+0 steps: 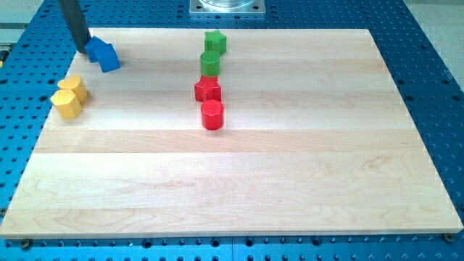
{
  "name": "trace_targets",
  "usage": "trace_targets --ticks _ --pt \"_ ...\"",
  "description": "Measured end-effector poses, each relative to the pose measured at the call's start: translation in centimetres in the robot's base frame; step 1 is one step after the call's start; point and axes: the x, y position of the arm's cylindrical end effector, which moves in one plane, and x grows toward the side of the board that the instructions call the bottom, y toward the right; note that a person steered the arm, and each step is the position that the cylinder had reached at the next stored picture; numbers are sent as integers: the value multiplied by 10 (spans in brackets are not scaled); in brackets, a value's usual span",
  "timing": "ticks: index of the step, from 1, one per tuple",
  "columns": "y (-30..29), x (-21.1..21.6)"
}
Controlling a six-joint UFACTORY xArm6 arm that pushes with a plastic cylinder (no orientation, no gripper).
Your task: Push the green star into the green circle
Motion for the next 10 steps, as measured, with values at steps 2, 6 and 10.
trace_targets --ticks 2,6,10 --pt "22 -19" --pt "249 -30" --pt "264 56"
